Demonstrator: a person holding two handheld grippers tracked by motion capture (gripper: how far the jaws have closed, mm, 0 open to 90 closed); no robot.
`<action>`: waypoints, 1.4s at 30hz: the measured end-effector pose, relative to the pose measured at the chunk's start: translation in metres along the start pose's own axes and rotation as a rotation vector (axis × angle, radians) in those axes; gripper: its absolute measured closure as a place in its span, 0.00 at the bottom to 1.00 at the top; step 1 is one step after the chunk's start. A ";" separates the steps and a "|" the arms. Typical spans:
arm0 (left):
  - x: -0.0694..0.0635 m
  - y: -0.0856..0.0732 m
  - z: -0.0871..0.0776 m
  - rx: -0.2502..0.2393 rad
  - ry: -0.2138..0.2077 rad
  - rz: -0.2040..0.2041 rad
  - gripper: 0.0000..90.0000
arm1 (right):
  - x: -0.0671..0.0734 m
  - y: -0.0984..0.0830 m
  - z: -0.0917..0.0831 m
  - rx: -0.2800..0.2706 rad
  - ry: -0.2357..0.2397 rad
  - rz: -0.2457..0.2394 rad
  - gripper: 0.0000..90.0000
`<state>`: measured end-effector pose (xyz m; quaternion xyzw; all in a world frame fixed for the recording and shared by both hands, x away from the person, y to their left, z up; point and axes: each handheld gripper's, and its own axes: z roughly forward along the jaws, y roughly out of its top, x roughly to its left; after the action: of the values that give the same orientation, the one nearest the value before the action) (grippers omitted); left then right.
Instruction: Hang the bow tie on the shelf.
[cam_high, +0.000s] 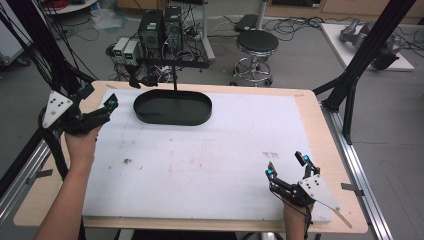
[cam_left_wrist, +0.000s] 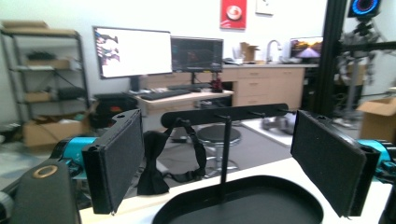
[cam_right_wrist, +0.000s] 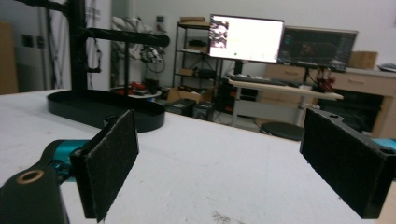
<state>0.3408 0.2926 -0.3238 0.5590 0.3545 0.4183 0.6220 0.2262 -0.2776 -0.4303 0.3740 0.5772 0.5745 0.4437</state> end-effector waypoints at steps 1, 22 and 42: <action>-0.005 -0.002 -0.010 0.008 0.016 0.018 0.20 | 0.000 0.000 0.000 0.002 -0.007 0.004 0.12; -0.041 -0.068 -0.102 0.091 0.099 -0.068 0.19 | -0.002 -0.001 -0.003 0.050 -0.089 -0.017 0.12; -0.026 -0.074 -0.112 0.069 0.079 -0.056 0.19 | 0.002 0.000 -0.008 0.041 -0.064 -0.042 0.12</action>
<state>0.2374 0.3116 -0.4114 0.5531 0.4086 0.4101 0.5991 0.2183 -0.2782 -0.4305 0.3891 0.5820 0.5410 0.4661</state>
